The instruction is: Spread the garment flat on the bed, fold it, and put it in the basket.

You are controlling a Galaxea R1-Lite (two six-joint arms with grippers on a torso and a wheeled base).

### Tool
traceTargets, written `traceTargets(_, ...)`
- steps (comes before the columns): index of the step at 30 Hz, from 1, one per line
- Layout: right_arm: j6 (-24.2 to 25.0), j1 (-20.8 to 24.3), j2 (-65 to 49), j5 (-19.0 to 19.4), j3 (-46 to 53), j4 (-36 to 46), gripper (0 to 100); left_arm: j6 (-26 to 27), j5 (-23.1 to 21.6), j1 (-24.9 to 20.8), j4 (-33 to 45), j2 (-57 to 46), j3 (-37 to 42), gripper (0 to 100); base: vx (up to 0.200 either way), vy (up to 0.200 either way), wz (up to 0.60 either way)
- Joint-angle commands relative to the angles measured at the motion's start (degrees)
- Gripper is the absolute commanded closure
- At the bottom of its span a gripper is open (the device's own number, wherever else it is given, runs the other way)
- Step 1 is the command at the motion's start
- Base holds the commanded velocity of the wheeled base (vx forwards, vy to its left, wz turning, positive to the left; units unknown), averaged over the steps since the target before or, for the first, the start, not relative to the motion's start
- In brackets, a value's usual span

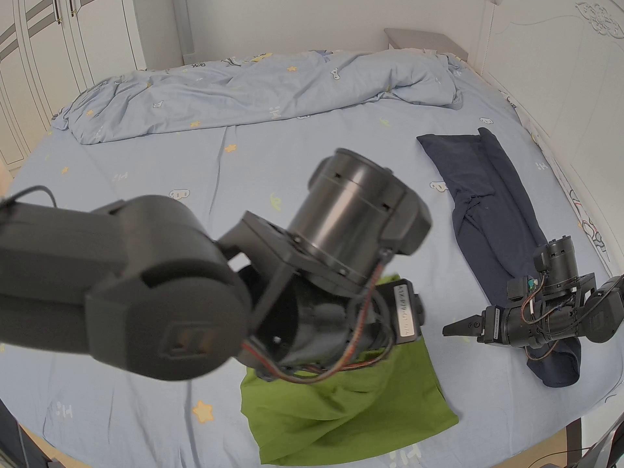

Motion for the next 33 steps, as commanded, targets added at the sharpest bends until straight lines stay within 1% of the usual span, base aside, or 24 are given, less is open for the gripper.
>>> traceTargets(1,0.0,-0.7,0.0,0.0,-0.1,-0.1,0,-1.3,1.9,-2.9,-2.5,6.8,-2.7,0,0.0,0.0,0.0)
traceTargets(4,0.0,-0.9,-0.1,0.0,-0.1,-0.1,0,-3.0,3.3,-2.9,-5.6,7.6,-2.5,0,0.0,0.0,0.0)
traceTargets(6,0.0,-1.1,-0.1,0.1,-0.1,-0.1,0,-6.1,2.5,-2.1,-8.0,6.8,-1.9,0,0.0,0.0,0.0)
traceTargets(8,0.0,-1.2,-0.1,0.1,-0.1,-0.1,0,-8.3,1.8,-0.9,-8.6,5.3,-1.4,0,0.0,0.0,0.0)
traceTargets(10,0.1,-1.2,-0.1,0.2,-0.1,-0.1,0,-9.4,-0.4,2.5,-8.9,2.3,1.6,0,0.0,0.0,0.0)
traceTargets(12,0.1,-1.1,-0.3,0.4,-0.1,-0.1,0,-9.4,-4.2,6.5,-9.1,-1.5,5.7,0,0.0,0.0,0.0)
traceTargets(14,0.1,-0.6,-1.5,0.5,-0.4,-0.1,0,-9.0,-9.1,11.5,-9.7,-5.9,10.5,0,0.0,0.0,0.0)
traceTargets(15,0.1,-0.5,-1.8,0.5,-0.4,-0.1,0,-8.9,-10.0,12.3,-9.9,-6.5,11.3,0,0.0,0.0,0.0)
traceTargets(16,0.4,0.4,-3.6,1.4,-1.4,-0.1,0,-8.3,-15.0,17.6,-11.7,-10.0,15.8,0,0.0,0.0,0.0)
traceTargets(17,0.4,0.5,-3.8,1.6,-1.5,0.0,0,-8.1,-15.4,18.0,-11.9,-10.1,16.1,0,0.0,0.0,0.0)
traceTargets(18,1.1,3.0,-5.7,3.2,-2.8,0.8,0,-5.3,-19.3,22.8,-14.3,-11.9,21.1,0,0.0,0.0,0.0)
traceTargets(19,1.6,4.3,-6.4,3.4,-3.2,1.2,0,-3.6,-20.7,24.8,-15.8,-12.4,23.9,0,0.0,0.0,0.0)
traceTargets(20,2.3,6.6,-7.1,3.4,-3.6,2.0,0,-1.1,-22.4,27.3,-18.7,-12.7,27.8,0,0.0,0.0,0.0)
traceTargets(22,3.0,9.1,-7.1,3.4,-4.2,2.9,0,1.0,-24.4,30.7,-24.0,-12.5,32.6,0,0.0,0.0,0.0)
traceTargets(23,3.0,9.7,-7.1,3.4,-4.2,3.1,0,1.3,-24.9,31.4,-25.4,-12.5,33.6,0,0.0,0.0,0.0)
traceTargets(24,3.6,11.2,-7.0,3.5,-4.1,3.6,0,1.8,-27.1,33.6,-29.6,-12.2,36.7,0,0.0,0.0,0.0)
traceTargets(25,3.7,11.6,-6.7,3.7,-4.0,3.6,0,1.9,-28.0,34.3,-31.1,-12.2,37.7,0,0.0,0.0,0.0)
traceTargets(26,3.7,12.7,-5.7,4.5,-3.5,3.7,0,2.3,-29.9,35.9,-34.0,-11.9,39.4,0,0.0,0.0,0.0)
traceTargets(27,3.9,13.2,-4.9,4.9,-3.3,3.7,0,2.5,-30.5,36.7,-35.0,-11.6,40.0,0,0.0,0.0,0.0)
traceTargets(29,4.6,13.9,-2.8,5.6,-3.2,3.8,0,3.3,-31.1,37.8,-36.1,-11.1,40.6,0,0.0,0.0,0.0)
traceTargets(33,5.9,14.8,-0.4,5.9,-3.2,3.7,0,3.7,-31.1,38.0,-36.2,-10.7,40.5,0,0.0,0.0,0.0)
